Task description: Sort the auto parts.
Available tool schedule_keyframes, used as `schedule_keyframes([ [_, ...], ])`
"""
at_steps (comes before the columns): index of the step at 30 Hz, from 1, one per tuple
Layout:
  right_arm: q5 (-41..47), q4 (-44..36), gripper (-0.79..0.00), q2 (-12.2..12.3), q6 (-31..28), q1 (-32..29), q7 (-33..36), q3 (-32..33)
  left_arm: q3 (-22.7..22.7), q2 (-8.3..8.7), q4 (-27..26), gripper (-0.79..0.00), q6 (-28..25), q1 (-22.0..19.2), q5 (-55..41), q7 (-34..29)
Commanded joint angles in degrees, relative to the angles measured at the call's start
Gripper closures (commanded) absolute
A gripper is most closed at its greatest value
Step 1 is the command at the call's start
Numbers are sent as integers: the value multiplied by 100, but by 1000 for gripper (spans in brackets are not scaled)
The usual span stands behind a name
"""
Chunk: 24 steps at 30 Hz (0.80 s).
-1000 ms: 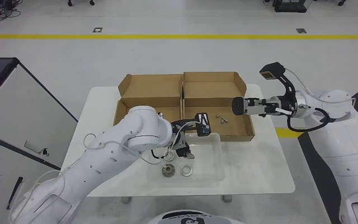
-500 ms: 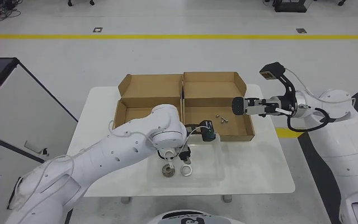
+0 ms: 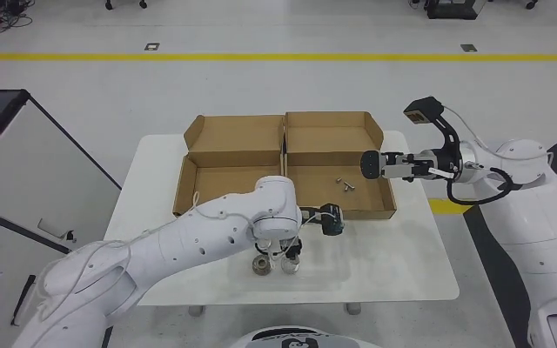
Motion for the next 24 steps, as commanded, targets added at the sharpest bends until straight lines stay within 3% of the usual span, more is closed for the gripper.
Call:
schedule_keyframes([
  [1,0,0,-785,0,0,0,0,0,110,-8,75,-785,216,-67,164,-215],
  [12,0,0,-785,0,0,0,0,0,146,-1,117,-785,140,25,242,-93],
  [24,0,0,-785,0,0,0,0,0,742,-153,462,-785,-52,-335,-47,53],
])
